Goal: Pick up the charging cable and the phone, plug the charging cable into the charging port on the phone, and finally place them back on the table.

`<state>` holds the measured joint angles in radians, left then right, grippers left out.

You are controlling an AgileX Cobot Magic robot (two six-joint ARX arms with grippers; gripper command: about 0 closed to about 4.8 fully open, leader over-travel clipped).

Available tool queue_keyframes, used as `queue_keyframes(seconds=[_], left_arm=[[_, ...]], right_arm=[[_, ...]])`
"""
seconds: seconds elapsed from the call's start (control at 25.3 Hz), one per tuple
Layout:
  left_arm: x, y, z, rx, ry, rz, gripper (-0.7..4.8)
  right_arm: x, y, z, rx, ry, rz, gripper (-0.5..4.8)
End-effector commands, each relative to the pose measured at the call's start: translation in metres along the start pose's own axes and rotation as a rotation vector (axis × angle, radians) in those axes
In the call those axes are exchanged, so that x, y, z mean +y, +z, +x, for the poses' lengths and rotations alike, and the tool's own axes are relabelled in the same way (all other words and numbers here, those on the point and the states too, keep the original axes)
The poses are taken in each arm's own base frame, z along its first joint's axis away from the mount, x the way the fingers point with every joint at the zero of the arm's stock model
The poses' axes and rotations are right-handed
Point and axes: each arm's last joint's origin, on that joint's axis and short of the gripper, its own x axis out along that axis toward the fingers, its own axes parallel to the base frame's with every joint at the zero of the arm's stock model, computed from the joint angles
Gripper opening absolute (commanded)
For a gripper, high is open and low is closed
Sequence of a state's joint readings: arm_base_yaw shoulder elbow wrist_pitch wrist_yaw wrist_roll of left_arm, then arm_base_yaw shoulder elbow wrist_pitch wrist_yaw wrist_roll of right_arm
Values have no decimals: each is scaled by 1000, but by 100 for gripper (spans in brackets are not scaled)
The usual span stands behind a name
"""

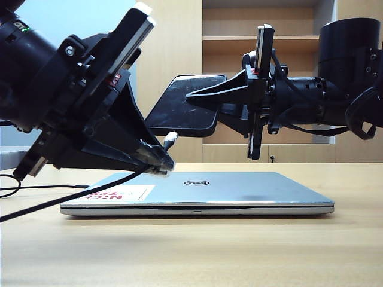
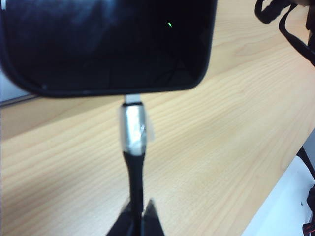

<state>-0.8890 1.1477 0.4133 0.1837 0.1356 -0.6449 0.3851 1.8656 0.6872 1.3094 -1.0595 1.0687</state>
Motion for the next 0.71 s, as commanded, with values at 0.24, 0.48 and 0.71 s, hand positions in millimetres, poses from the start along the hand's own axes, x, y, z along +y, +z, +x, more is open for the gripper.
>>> queue_keyframes(seconds=[0.24,0.48,0.71], left_arm=[[-4,5,-1,-45,-25,17,-8],[-4,5,-1,-45,-25,16,-8],[-4,5,-1,-44,-25,16,174]], right_arm=[[6,0,2,62,52,2,-5],[6,0,2,72,54,28,-5],[6,3,1,14,37,2,-5]])
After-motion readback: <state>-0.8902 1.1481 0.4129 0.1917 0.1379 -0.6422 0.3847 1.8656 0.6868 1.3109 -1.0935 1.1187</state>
